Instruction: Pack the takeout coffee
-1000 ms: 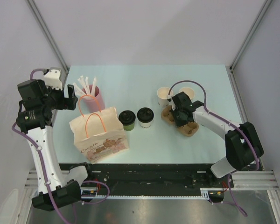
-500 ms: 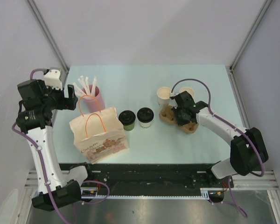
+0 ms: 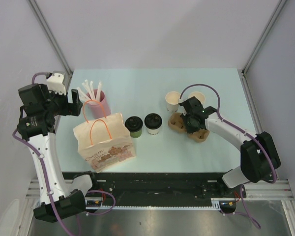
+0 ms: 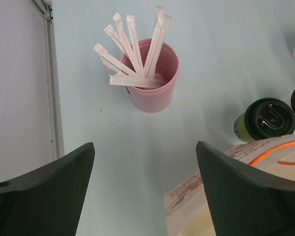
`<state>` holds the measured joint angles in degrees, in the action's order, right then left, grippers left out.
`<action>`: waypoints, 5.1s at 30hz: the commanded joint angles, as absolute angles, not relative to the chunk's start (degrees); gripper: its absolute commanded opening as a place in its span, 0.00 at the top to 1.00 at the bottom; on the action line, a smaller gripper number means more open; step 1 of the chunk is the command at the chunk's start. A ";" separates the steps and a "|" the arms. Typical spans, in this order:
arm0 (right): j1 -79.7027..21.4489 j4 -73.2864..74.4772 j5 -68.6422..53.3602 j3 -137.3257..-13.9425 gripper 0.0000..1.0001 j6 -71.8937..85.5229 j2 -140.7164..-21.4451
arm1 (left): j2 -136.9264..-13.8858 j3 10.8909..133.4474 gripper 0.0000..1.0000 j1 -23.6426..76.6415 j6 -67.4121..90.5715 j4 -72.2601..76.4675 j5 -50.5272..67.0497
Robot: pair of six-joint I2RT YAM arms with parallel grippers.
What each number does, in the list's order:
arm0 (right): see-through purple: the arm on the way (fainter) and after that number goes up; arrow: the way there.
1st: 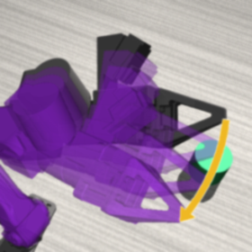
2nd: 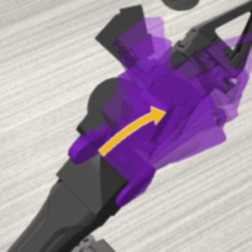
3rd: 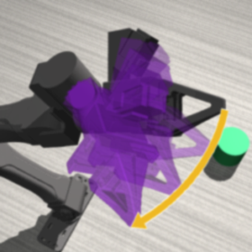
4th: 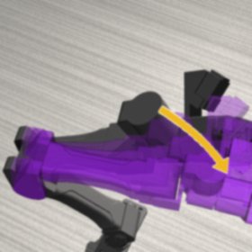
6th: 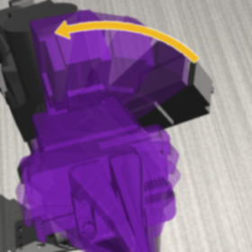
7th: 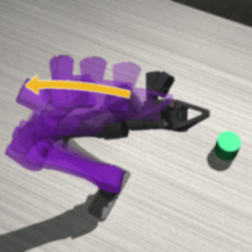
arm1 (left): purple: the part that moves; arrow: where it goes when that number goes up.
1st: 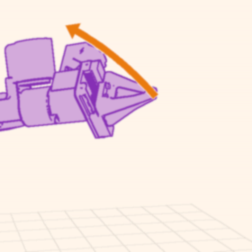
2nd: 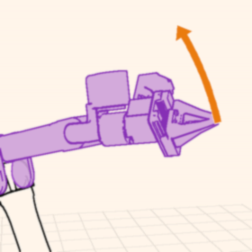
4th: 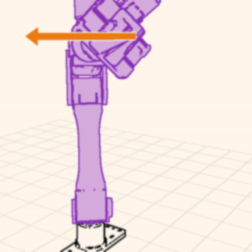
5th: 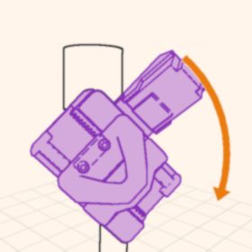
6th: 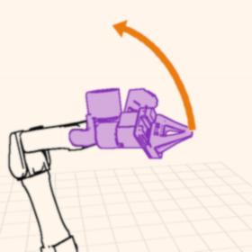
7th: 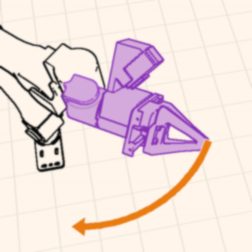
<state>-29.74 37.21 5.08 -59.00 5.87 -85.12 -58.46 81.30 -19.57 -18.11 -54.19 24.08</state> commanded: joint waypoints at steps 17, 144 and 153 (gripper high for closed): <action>-29.62 36.39 3.17 -59.94 0.95 6.33 -84.64 | -57.92 81.65 0.10 -20.04 -22.50 -53.35 26.37; -31.64 37.35 -0.18 -55.99 1.00 2.63 -77.52 | -56.95 82.35 0.11 -19.78 -21.89 -53.44 29.00; -30.15 38.67 2.11 -55.90 1.00 6.76 -75.23 | -56.43 86.65 0.13 -11.35 -18.99 -53.53 24.89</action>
<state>-31.03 38.20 0.91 -54.17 3.77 -76.69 -57.69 82.59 -16.86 -18.02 -54.33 25.58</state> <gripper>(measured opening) 0.021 0.876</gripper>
